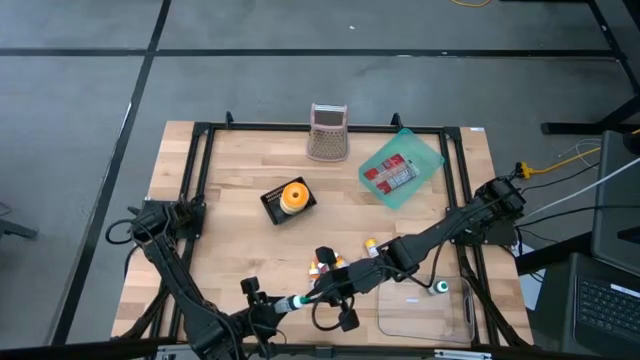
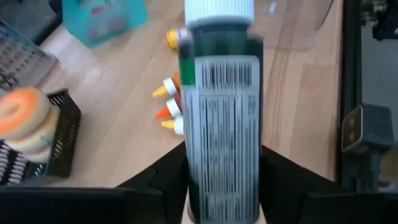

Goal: Pick & Place Food Item
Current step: Put the green food coloring bottle into the transparent bin

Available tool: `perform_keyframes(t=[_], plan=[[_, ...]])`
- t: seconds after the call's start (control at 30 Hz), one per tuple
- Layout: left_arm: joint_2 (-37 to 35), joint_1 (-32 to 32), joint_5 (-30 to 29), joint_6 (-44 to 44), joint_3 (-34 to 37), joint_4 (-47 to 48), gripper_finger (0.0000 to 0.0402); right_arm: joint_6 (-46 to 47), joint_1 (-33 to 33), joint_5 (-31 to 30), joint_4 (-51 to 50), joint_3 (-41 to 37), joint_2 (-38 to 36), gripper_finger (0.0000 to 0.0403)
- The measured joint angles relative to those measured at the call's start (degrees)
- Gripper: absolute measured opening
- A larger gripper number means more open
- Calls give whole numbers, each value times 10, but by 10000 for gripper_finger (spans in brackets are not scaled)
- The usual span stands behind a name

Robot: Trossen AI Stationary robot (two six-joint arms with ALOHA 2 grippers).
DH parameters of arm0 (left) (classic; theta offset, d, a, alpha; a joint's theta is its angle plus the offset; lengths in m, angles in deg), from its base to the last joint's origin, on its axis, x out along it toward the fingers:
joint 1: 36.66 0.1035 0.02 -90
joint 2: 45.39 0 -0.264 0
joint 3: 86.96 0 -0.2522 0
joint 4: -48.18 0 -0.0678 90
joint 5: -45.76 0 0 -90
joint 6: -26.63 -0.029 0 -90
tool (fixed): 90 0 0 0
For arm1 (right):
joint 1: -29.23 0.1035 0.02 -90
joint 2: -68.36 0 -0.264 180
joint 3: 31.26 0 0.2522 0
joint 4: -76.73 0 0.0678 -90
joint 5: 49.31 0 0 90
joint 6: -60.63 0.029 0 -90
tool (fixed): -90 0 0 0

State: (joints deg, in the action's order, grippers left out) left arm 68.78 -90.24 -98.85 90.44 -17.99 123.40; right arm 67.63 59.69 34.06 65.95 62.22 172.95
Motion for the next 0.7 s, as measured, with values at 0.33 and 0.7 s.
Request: perform_keyframes(t=[0.33,0.7], plan=[[0,1,-24,-10,0,-2,176,0,0,1,-12,0,1,14],[0,2,-16,-21,0,-2,86,-4,0,19,-10,0,1,110]])
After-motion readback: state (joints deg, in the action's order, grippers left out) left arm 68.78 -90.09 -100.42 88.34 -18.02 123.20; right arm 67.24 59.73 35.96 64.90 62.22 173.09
